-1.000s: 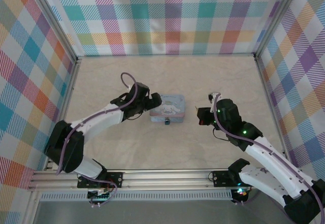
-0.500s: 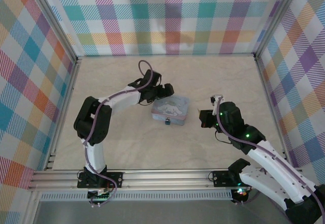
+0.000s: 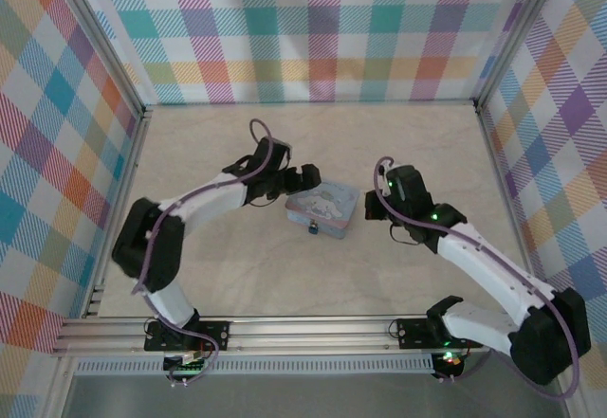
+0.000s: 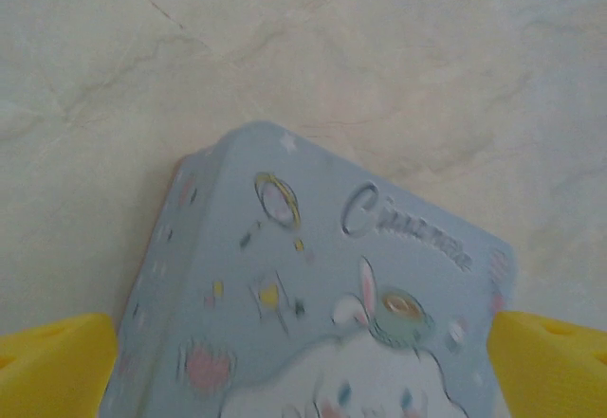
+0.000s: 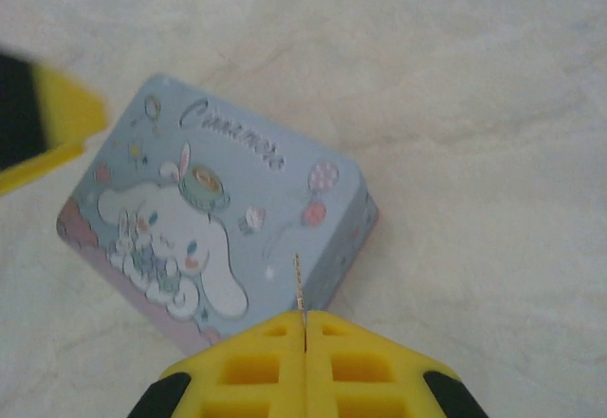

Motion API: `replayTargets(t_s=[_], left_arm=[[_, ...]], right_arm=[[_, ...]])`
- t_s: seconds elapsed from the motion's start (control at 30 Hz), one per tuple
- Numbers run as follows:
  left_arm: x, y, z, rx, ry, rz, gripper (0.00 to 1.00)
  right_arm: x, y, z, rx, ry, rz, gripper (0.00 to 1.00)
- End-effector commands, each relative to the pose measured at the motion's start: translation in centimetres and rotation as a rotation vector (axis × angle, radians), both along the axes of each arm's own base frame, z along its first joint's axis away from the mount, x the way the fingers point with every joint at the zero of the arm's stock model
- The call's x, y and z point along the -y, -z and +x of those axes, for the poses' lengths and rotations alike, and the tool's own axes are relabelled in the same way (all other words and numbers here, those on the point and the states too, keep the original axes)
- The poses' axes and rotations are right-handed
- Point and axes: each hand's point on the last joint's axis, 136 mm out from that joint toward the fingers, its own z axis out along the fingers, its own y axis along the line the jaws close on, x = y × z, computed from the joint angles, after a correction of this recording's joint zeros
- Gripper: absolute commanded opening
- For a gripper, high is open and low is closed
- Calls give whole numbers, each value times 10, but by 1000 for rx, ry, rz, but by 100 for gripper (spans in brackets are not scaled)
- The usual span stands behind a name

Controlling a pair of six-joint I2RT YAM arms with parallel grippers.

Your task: Unlock the padlock with the key

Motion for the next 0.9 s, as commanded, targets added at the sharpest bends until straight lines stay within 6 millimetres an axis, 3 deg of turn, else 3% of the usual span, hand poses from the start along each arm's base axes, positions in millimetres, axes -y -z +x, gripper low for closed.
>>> replayTargets(t_s=[0.0,0.17,0.43,0.87], left_arm=[[-11,-31,-18,108,-13,-58,100],[-15,-31,-58,192,38,-131,100],[-5,2,-91,357,114,-149,100],[47,51,-97,467,276,-39,100]], right_arm=[[-5,-17,27,50,-6,6,0],[-11,-10,60,1,-4,-1,0],[-30,11,97,-64,-45,-36,0],[-45,48,117,-128,-87,-62,0]])
